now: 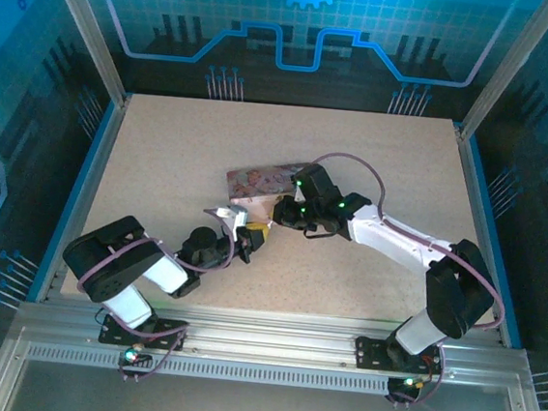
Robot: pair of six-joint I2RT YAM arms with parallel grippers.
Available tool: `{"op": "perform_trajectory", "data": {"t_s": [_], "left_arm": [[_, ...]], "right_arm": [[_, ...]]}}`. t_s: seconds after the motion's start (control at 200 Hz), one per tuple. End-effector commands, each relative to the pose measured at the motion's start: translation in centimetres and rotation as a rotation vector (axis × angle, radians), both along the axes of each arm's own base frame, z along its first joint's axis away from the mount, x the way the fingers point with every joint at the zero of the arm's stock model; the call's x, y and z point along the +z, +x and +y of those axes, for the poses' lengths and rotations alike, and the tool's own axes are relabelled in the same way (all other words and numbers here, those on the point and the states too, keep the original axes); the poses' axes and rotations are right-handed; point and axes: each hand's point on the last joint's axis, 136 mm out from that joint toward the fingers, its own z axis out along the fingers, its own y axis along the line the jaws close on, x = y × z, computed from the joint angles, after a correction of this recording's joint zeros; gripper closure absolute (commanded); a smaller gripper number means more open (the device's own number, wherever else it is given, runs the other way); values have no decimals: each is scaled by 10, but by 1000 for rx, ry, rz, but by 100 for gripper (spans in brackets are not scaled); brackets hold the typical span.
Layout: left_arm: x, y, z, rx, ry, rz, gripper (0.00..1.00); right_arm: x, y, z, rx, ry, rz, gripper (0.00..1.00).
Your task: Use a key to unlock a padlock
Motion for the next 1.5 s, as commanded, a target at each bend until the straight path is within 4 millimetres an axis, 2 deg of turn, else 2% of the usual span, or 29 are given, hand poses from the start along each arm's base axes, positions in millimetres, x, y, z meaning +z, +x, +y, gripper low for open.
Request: {"op": "perform_trajectory", "data": {"t_s": [0.0,0.28,0.555,0.725,0.92,0.96,1.125,1.296,1.496], "left_arm": [[14,7,-7,43,-24,-50,100],[13,4,-13,63,59,-124,100],[32,-3,-15,25,25,-166,100],[35,-3,-20,-1,4,-161,100],[35,-5,-20,-17,26,-184,100],[33,-6,-21,-29,23,-173,100],[7,-12,-18,-43,34,-80,100],[-6,-18,-10,-33,56,-47,100],[-19,-20,-11,-43,70,-10,100]], "right_arm": [[18,-7,17,34,60,-42,100],[18,-11,16,23,2,-42,100],[17,-15,15,31,-43,-57,100],[17,-17,21,59,-37,-56,100],[8,-19,19,67,-51,-46,100],[6,-18,20,67,-45,-50,100],[0,-17,24,68,-19,-59,85],[-15,-19,25,65,-10,-47,82],[-29,-20,24,53,11,-43,76]]}}
